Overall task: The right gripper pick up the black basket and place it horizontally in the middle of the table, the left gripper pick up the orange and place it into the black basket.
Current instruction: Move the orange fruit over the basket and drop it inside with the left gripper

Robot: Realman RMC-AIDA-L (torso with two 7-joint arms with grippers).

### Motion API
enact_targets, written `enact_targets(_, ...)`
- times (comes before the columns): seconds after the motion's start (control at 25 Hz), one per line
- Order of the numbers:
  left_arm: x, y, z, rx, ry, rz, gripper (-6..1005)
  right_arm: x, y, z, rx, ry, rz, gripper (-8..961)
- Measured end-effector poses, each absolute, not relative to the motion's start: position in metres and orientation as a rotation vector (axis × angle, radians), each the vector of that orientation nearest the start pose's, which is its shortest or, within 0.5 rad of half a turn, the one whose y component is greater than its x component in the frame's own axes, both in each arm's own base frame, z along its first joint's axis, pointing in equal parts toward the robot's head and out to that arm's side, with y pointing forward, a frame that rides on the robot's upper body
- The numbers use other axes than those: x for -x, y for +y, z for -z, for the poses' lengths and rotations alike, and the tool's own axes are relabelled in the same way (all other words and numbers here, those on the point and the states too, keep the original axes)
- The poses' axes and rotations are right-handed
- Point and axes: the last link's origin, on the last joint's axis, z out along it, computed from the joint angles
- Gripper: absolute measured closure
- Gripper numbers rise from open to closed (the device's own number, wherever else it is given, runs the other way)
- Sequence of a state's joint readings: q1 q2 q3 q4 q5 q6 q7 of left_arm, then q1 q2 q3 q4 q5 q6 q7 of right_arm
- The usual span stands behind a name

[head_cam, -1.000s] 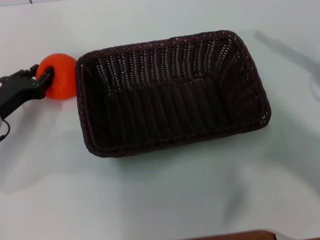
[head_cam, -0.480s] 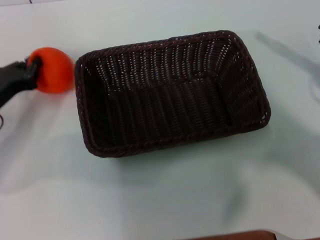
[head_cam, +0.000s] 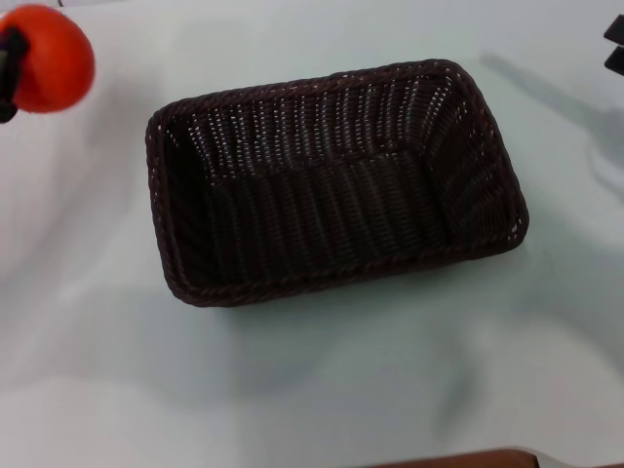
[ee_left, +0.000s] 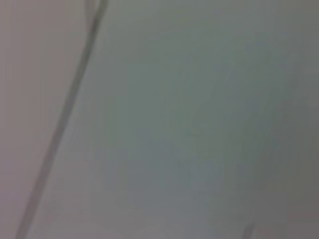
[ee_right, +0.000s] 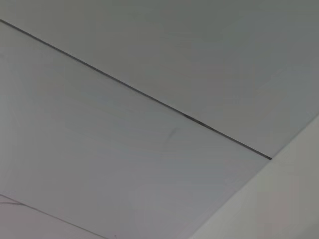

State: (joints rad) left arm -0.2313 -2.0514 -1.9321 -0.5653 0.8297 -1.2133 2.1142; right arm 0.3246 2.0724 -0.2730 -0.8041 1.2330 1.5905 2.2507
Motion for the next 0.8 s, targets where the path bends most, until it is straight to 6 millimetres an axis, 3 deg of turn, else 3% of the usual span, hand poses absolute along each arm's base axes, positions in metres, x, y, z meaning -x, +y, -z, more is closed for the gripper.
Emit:
enact_targets(0.28,0.268,0.295,-0.008,2.058,-0.568,1.282,948,-0.334,0.3,-0.097,1.508,-1.57,0.485,356)
enact_targets(0.68,0.252,0.285,0.041,2.18,-0.625,1.275,916,-0.332,0.314,-0.094,1.464,-1.599,0.537,356)
enact_targets(0.8,0.25,0.285,0.052,2.213,-0.631,1.265,791,-0.331,0.316,-0.095,1.4,-1.619,0.577,356)
